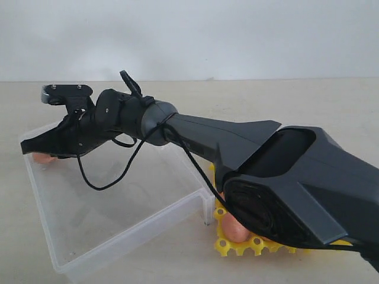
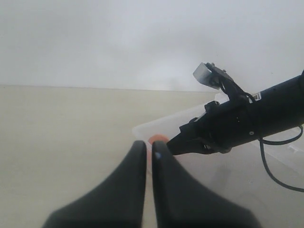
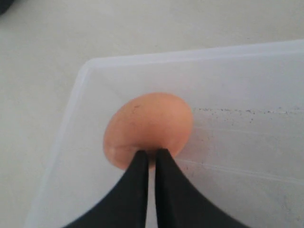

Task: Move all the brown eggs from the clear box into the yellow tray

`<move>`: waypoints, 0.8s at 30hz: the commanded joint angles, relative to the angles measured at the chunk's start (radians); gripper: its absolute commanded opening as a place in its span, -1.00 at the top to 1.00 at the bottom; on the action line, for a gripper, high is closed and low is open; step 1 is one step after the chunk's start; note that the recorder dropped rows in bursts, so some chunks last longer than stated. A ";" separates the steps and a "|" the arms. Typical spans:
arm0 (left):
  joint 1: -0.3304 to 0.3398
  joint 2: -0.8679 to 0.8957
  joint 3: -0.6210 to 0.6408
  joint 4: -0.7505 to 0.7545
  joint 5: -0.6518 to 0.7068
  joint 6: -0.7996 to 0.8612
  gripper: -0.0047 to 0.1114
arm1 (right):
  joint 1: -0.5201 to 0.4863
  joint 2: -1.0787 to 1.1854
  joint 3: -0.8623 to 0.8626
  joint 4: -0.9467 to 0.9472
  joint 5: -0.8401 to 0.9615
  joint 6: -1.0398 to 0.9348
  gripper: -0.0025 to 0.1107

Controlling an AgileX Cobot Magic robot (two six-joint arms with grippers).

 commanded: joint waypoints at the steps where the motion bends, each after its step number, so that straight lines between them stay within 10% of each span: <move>1: 0.002 -0.003 0.003 0.001 0.001 -0.002 0.85 | -0.002 -0.008 0.003 0.022 -0.014 -0.002 0.83; 8: 0.002 -0.003 0.003 0.001 0.001 -0.002 0.85 | -0.002 -0.008 0.003 0.220 -0.168 0.020 -0.39; 15: 0.002 -0.003 0.003 0.001 0.001 -0.002 0.85 | -0.002 0.041 -0.002 0.242 -0.207 0.197 0.06; 24: 0.002 -0.003 0.003 0.001 0.001 -0.002 0.85 | -0.002 0.119 -0.044 0.266 -0.079 0.170 0.07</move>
